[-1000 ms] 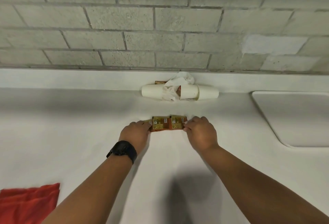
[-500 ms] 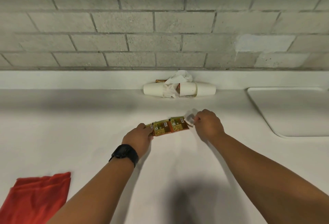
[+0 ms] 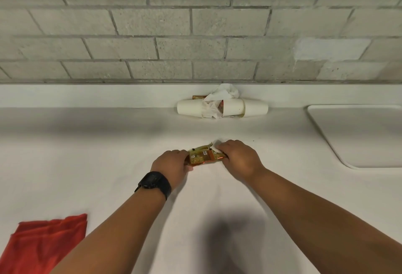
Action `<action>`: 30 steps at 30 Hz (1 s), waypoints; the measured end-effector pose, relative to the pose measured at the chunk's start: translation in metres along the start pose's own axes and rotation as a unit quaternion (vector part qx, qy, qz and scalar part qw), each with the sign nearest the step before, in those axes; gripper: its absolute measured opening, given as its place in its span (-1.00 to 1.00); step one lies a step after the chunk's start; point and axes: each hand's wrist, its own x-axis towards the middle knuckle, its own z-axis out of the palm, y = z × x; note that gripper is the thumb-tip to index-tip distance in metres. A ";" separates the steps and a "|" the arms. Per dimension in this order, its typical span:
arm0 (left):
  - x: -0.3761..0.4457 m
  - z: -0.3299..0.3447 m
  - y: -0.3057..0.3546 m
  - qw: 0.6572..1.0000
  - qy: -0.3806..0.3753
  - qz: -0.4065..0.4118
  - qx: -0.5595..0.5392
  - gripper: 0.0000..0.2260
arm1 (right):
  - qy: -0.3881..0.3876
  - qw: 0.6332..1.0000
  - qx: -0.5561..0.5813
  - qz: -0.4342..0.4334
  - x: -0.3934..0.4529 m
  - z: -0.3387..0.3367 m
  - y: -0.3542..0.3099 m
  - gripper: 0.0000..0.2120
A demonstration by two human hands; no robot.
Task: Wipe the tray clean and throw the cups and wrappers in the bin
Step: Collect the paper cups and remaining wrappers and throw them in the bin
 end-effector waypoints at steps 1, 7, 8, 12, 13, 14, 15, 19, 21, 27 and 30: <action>0.002 -0.002 -0.001 1.000 -0.011 0.001 -0.002 -0.69 | 0.003 1.000 0.002 0.007 0.000 0.000 0.002 -0.65; 0.006 -0.007 0.007 0.998 -0.022 0.010 0.049 -0.73 | 0.054 0.966 0.204 0.151 -0.013 -0.016 0.007 -0.83; 0.005 -0.007 0.011 0.998 -0.020 0.012 0.051 -0.74 | 0.068 0.956 0.227 0.172 -0.020 -0.020 0.007 -0.86; 0.002 -0.008 0.025 0.997 -0.024 0.012 0.071 -0.78 | 0.109 0.916 0.302 0.241 -0.047 -0.036 0.010 -0.94; 0.002 -0.009 0.028 0.997 -0.025 0.010 0.074 -0.79 | 0.112 0.909 0.316 0.250 -0.054 -0.041 0.011 -0.94; 0.000 -0.010 0.030 0.997 -0.028 0.004 0.071 -0.80 | 0.114 0.905 0.322 0.254 -0.061 -0.045 0.014 -0.93; -0.001 -0.012 0.034 0.997 -0.030 0.000 0.067 -0.80 | 0.116 0.902 0.324 0.260 -0.070 -0.051 0.017 -0.92; -0.007 -0.013 0.048 1.000 -0.018 -0.007 0.003 -0.81 | 0.141 0.868 0.377 0.290 -0.110 -0.071 0.030 -0.89; -0.014 -0.012 0.063 0.998 -0.002 -0.010 -0.063 -0.77 | 0.156 0.855 0.395 0.298 -0.129 -0.078 0.036 -0.87; -0.033 -0.009 0.145 0.965 0.017 0.019 -0.262 -0.78 | 0.187 0.831 0.410 0.326 -0.191 -0.098 0.060 -0.86; -0.046 -0.010 0.208 0.962 -0.008 0.085 -0.258 -0.76 | 0.215 0.818 0.407 0.346 -0.237 -0.113 0.085 -0.85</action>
